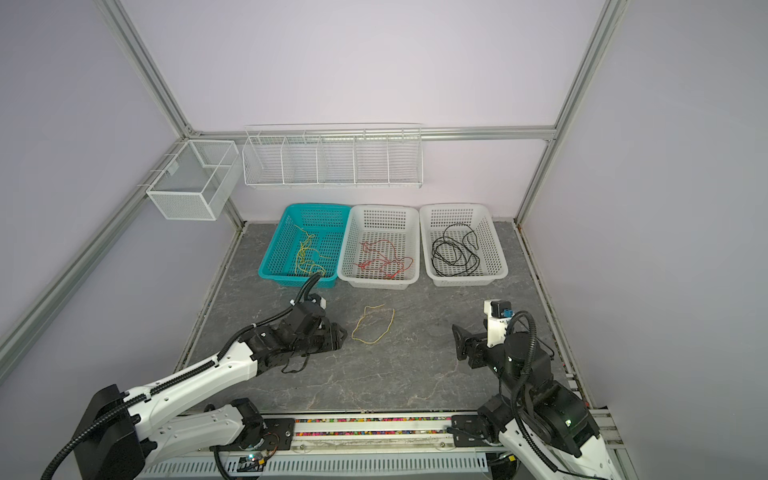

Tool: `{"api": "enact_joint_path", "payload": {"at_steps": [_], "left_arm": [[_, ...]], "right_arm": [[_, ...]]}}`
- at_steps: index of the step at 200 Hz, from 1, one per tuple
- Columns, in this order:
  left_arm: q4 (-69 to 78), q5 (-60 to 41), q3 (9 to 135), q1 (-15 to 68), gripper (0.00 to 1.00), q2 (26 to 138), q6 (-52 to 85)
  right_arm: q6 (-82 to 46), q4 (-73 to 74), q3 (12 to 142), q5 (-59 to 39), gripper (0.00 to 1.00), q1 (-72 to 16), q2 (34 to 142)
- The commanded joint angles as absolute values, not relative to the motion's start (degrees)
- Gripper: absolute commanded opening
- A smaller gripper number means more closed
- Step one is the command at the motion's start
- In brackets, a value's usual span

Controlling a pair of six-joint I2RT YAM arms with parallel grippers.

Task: Untangle the cables
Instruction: 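Move the left gripper down over the small yellow wire loop on the table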

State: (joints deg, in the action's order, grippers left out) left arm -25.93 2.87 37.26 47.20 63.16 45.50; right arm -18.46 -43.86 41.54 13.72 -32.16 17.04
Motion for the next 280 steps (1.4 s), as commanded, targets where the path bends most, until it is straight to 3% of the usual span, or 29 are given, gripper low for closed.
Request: {"api": "enact_joint_path", "payload": {"at_steps": [1,107,219,280], "left_arm": [[-20.68,4.86,34.29,47.55,0.65,62.67,49.35],[-13.04,1.58,30.68,48.42,0.60,65.32,50.92],[-9.05,-0.77,38.49,48.41,0.51,78.92,47.82],[-10.82,1.60,42.63,48.43,0.39,86.04,44.98]], "right_arm": [[-18.96,-42.46,40.73,13.89,0.88,-32.66,16.26],[-18.90,-42.19,40.61,13.81,0.88,-32.67,16.35],[-18.72,-42.28,40.61,13.71,0.88,-32.77,15.73],[-18.72,-42.28,40.52,13.80,0.88,-32.78,15.22]]}}
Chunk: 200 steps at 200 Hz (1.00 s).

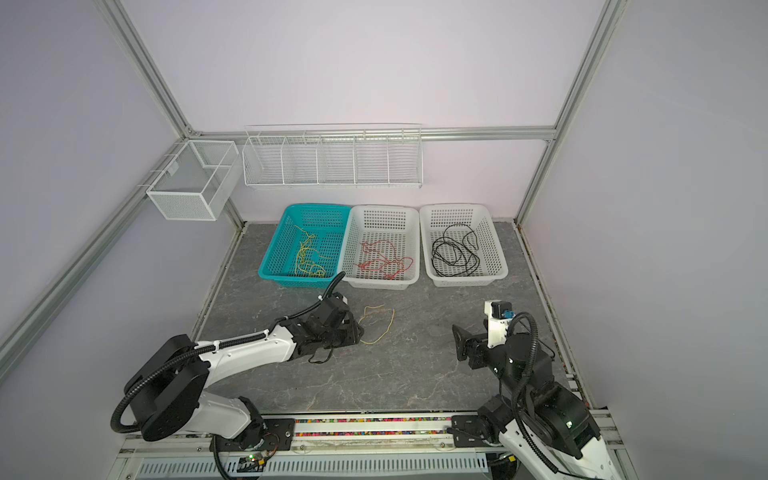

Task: Untangle the cables
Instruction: 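Move the left gripper down over the small yellow wire loop on the table, then close the left gripper on the yellow wire loop and lift it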

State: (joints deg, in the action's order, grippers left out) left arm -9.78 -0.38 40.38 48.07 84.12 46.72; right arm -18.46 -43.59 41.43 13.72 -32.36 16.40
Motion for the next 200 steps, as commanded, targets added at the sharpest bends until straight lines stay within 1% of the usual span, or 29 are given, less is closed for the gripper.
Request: {"api": "enact_joint_path", "payload": {"at_steps": [1,43,71,105,140,200], "left_arm": [[-10.86,1.64,42.72,48.38,0.39,86.13,44.95],[-11.47,2.81,44.03,48.42,0.30,87.64,44.23],[-11.94,3.07,44.21,48.38,0.20,87.38,43.98],[-12.28,2.69,43.45,48.38,0.00,85.90,44.03],[-13.04,2.00,42.01,48.42,0.00,82.36,44.39],[-18.97,3.16,40.45,48.43,0.00,72.49,43.86]], "right_arm": [[-18.72,-42.28,40.52,13.80,0.88,-32.78,15.21],[-18.73,-42.19,40.52,13.71,0.88,-32.75,15.21],[-18.67,-42.19,40.44,13.70,0.88,-32.85,15.25],[-18.73,-42.10,40.45,13.54,0.88,-32.86,15.47],[-18.63,-42.01,40.43,13.44,0.88,-32.85,15.73],[-18.64,-41.99,40.34,13.45,0.88,-32.84,16.33]]}}
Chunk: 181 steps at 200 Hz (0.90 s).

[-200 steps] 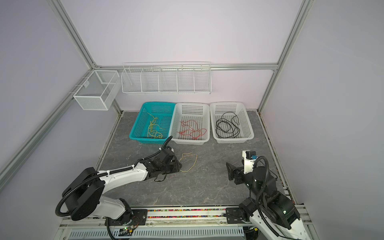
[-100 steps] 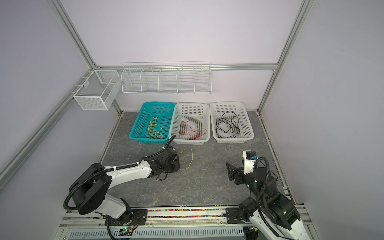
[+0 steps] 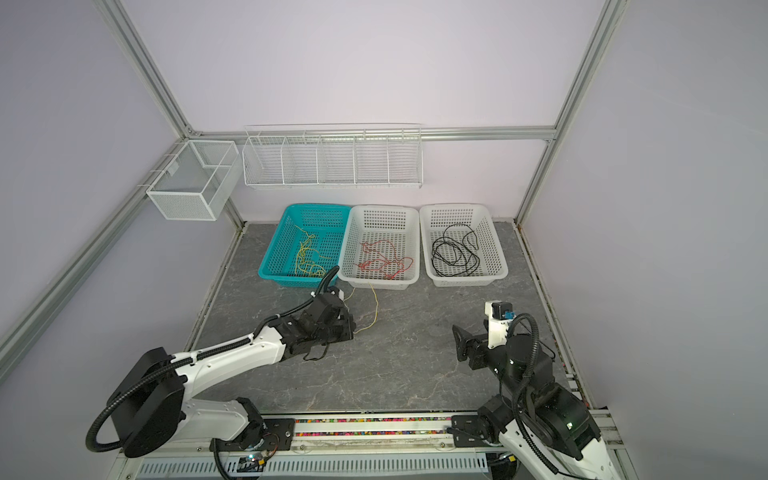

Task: Untangle the cables
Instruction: 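Close the left gripper on the yellow wire loop and lift it, then carry the yellow wire loop over the teal basket with the left gripper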

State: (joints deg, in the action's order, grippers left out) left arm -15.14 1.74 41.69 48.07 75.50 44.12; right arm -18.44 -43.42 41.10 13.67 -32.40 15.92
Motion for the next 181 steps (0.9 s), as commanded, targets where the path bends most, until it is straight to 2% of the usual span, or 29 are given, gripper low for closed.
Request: {"api": "enact_joint_path", "payload": {"at_steps": [1,73,145,181], "left_arm": [[-19.06,3.16,40.44,48.38,0.00,72.32,43.86],[-26.59,5.14,41.66,48.42,0.00,62.77,42.66],[-33.50,12.57,48.53,47.97,0.00,59.78,35.66],[-36.56,11.34,54.09,43.85,0.00,60.73,31.49]], "right_arm": [[-18.64,-41.96,40.34,13.45,0.88,-32.81,16.34],[-18.63,-42.01,40.34,13.45,0.88,-32.87,16.26],[-18.55,-42.07,40.34,13.50,0.88,-32.84,15.91],[-18.54,-42.04,40.34,13.62,0.88,-32.86,15.57]]}}
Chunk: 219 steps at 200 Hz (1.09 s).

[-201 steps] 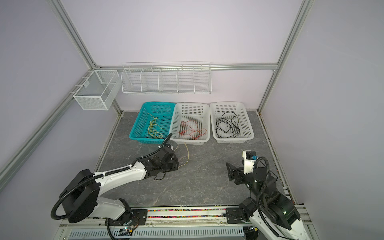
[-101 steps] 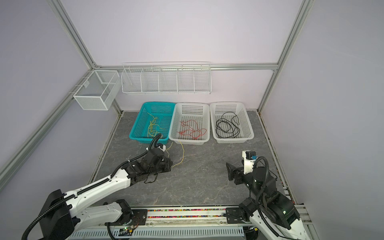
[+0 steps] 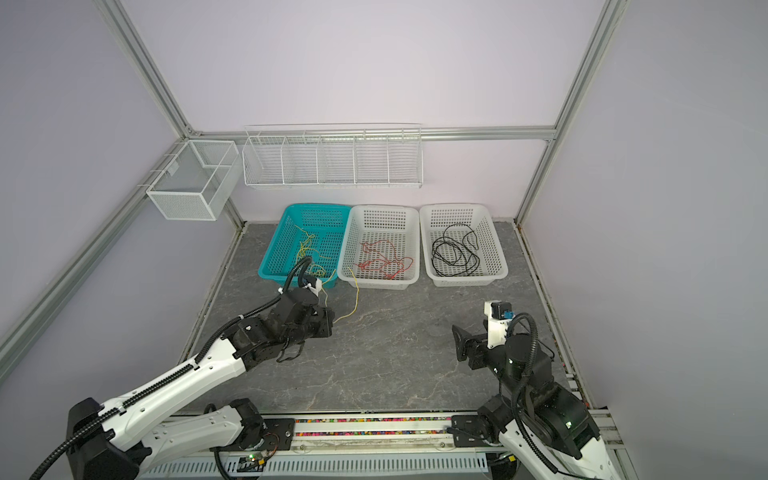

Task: Untangle the cables
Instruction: 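Carry the yellow wire loop over the teal basket with the left gripper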

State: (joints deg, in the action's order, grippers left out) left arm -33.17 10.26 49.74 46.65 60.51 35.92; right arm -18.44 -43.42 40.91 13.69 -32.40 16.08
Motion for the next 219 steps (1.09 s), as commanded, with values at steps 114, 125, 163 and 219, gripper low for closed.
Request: {"api": "enact_joint_path", "payload": {"at_steps": [114,125,163,219], "left_arm": [[-39.74,2.66,70.57,27.33,0.00,72.64,22.21],[-40.39,2.54,72.83,26.14,0.00,74.70,21.57],[-40.56,2.57,78.56,22.87,0.00,80.33,21.53],[-39.39,4.22,84.44,18.86,0.00,89.21,22.34]], "right_arm": [[-18.54,-42.28,40.43,14.33,0.88,-32.94,14.60],[-18.59,-42.32,40.45,14.41,0.88,-32.95,14.59],[-18.63,-42.45,40.52,15.02,0.88,-32.94,14.85],[-18.63,-42.45,40.52,15.12,0.88,-32.95,14.63]]}}
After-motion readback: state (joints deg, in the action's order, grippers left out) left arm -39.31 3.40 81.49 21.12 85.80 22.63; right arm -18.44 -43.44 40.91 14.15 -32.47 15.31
